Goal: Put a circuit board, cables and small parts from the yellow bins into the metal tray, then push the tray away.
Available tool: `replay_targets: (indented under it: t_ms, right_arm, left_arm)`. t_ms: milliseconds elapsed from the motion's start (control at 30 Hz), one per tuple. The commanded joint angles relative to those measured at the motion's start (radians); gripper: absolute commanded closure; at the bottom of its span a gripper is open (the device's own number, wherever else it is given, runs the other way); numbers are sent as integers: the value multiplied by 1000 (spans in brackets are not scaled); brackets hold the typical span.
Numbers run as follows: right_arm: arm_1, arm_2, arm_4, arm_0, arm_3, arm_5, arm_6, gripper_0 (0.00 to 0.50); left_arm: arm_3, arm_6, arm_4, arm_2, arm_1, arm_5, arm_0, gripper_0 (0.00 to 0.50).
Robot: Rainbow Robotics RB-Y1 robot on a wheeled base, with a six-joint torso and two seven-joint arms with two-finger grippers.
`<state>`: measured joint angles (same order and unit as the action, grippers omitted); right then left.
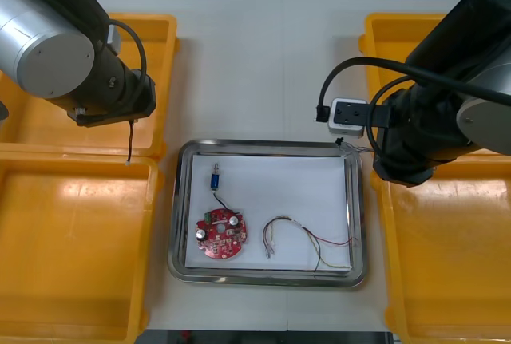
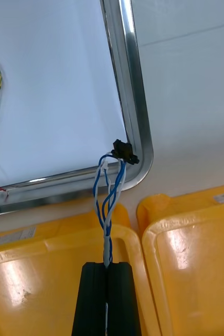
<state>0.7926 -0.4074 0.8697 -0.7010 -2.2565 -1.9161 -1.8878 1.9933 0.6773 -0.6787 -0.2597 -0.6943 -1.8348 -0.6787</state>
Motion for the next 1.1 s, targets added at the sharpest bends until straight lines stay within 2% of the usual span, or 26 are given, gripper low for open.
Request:
replay_targets:
  t_ms: [33,133,300,700,933,1100]
  right_arm:
    - [-85,-80,-61,-77,14,-4,42,500]
    - [-128,-99,-86,-91,43,-4,41,500]
    - [-162,-119,-90,-94,103,29,30,500]
    - [-165,-284,-120,-94,201,226,-30,500]
    - [-165,-358,-152,-86,210,249,-56,500]
    - [-165,-399,-164,-86,238,310,-77,500]
  left_arm:
    - [35,-33,-9,27,-21,-9,8,500]
    - [33,-33,-9,27,-22,-9,10,500]
    - [35,-32,-9,27,-22,-9,10,500]
    - [33,-32,-9,27,-22,-9,8,500]
    - [33,-30,-9,27,-21,-9,8,500]
    - [33,-30,-9,27,-21,-9,8,500]
